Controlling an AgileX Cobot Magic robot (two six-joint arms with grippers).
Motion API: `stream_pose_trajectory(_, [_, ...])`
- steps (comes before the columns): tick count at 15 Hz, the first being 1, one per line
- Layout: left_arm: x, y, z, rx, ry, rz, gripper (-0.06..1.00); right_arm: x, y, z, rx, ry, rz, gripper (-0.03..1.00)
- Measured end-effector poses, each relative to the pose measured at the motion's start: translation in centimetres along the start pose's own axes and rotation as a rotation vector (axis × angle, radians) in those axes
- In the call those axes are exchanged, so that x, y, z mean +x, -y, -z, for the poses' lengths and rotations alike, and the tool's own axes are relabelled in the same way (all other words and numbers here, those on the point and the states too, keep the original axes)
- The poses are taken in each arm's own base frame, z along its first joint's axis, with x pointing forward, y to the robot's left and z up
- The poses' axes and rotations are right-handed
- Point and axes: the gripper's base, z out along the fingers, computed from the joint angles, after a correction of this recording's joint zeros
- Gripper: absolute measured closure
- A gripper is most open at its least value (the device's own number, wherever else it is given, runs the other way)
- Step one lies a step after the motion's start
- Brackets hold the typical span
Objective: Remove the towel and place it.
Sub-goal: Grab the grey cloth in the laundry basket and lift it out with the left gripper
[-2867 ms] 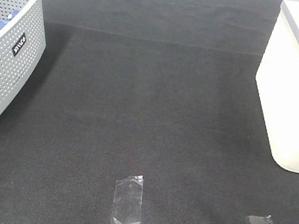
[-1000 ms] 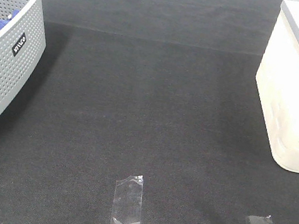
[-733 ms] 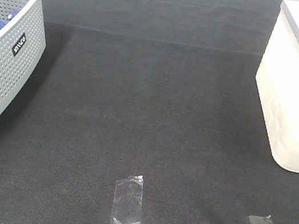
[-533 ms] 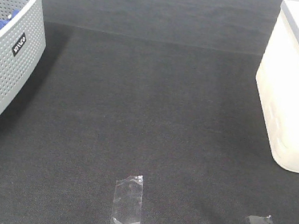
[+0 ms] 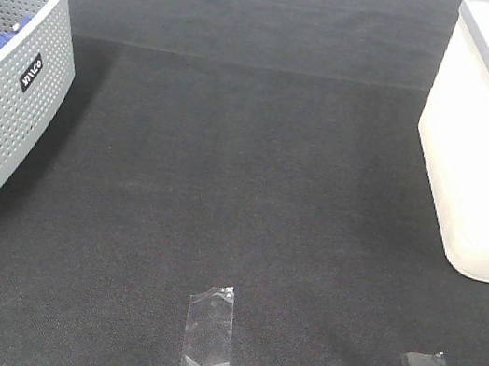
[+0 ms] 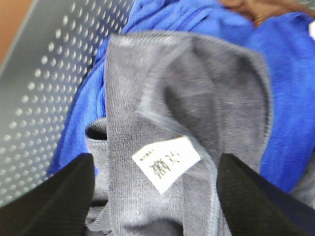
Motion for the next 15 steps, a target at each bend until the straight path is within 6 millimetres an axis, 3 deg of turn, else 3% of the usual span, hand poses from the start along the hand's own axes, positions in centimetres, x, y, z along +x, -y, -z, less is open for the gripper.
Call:
stream_pose_trajectory(5, [-1.1, -0.1, -1.0, 0.128, 0.042, 0.094, 0.29, 0.0, 0.0, 0.0, 0.001, 0.000, 0.000, 0.00])
stream_pose_trajectory(9, [-1.2, -0.2, -3.2, 0.131, 0.010, 0.113, 0.30, 0.0, 0.0, 0.0, 0.001, 0.000, 0.000, 0.00])
stream_pose_trajectory(13, [-1.5, 0.1, -3.9, 0.144, 0.040, 0.112, 0.41, 0.0, 0.0, 0.0, 0.002, 0.000, 0.001, 0.00])
stream_pose_trajectory(15, [-1.4, 0.3, -4.9, 0.137, 0.022, 0.109, 0.52, 0.0, 0.0, 0.0, 0.002, 0.000, 0.001, 0.00])
